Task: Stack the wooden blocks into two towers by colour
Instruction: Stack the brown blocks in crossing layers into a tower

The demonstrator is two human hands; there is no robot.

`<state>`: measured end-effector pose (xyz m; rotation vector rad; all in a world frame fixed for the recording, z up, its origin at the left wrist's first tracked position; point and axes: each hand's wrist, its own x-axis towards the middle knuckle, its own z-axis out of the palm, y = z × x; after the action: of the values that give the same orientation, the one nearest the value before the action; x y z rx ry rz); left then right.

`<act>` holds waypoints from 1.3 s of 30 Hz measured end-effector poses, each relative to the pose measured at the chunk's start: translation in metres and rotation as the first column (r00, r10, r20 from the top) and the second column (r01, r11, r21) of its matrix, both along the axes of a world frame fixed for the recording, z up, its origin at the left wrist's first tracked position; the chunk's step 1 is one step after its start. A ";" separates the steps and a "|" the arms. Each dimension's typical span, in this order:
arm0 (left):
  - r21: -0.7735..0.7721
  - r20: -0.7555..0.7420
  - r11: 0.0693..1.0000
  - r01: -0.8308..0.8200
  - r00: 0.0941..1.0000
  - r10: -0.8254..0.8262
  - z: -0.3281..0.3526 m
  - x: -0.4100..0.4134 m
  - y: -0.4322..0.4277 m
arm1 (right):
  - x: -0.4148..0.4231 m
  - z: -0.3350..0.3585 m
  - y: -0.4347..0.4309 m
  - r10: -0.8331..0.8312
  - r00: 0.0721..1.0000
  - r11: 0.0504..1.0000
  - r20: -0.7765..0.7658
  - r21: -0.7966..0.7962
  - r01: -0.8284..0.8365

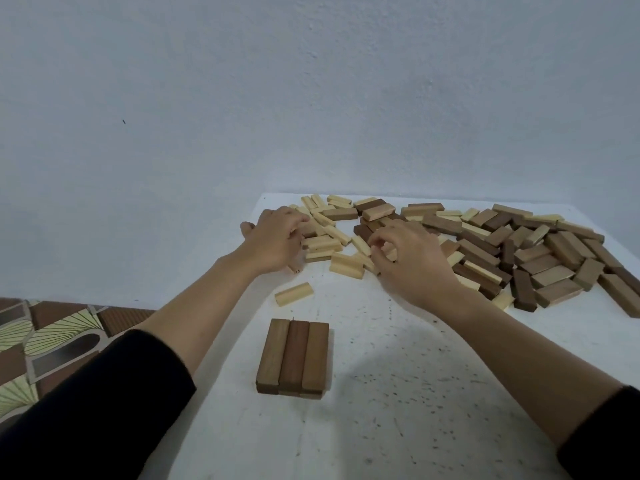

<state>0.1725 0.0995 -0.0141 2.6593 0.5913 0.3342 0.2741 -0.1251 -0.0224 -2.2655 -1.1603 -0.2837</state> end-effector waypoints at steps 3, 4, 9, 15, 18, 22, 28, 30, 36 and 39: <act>0.068 -0.110 0.997 0.036 0.993 -0.028 -0.003 0.010 0.003 | 0.011 -0.002 0.000 -0.011 0.998 0.995 0.062 -0.101 0.017; 0.092 -0.120 0.995 0.047 0.992 -0.036 -0.004 0.011 0.005 | 0.015 -0.001 -0.001 0.000 0.998 0.991 0.070 -0.134 0.010; 0.189 -0.039 0.981 0.035 0.999 -0.028 -0.001 0.014 0.010 | 0.038 0.009 0.010 0.036 0.996 0.970 0.076 -0.244 -0.016; 0.183 -0.126 0.983 0.002 0.992 0.022 0.007 0.019 0.014 | 0.062 0.021 0.043 0.085 0.996 0.955 0.013 -0.286 -0.077; 0.225 -0.038 0.974 -0.018 0.999 0.027 0.007 0.020 0.011 | 0.071 0.022 0.058 0.100 0.995 0.942 0.024 -0.323 -0.087; 0.136 0.076 0.990 -0.033 0.997 0.023 0.008 0.020 0.007 | 0.080 0.017 0.076 0.107 0.993 0.931 0.046 -0.356 -0.084; -0.181 0.288 0.981 0.070 0.958 -0.015 0.010 0.021 0.005 | 0.084 0.009 0.092 0.117 0.991 0.925 0.062 -0.371 -0.086; -0.199 0.340 0.978 0.054 0.940 0.017 0.009 0.023 0.006 | 0.084 0.010 0.094 0.097 0.992 0.930 0.078 -0.363 -0.062; -0.305 0.390 0.949 0.075 0.919 0.053 0.024 0.021 -0.002 | 0.080 0.010 0.099 0.000 0.997 0.940 0.075 -0.340 0.025; -0.416 0.383 0.900 0.129 0.923 0.045 0.043 0.010 -0.015 | 0.075 0.008 0.097 -0.047 0.999 0.981 0.015 -0.190 0.049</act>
<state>0.1821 0.0845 0.0293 2.0944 0.4181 0.6158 0.3493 -0.0284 -0.0145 -2.4635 -1.1833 -0.2116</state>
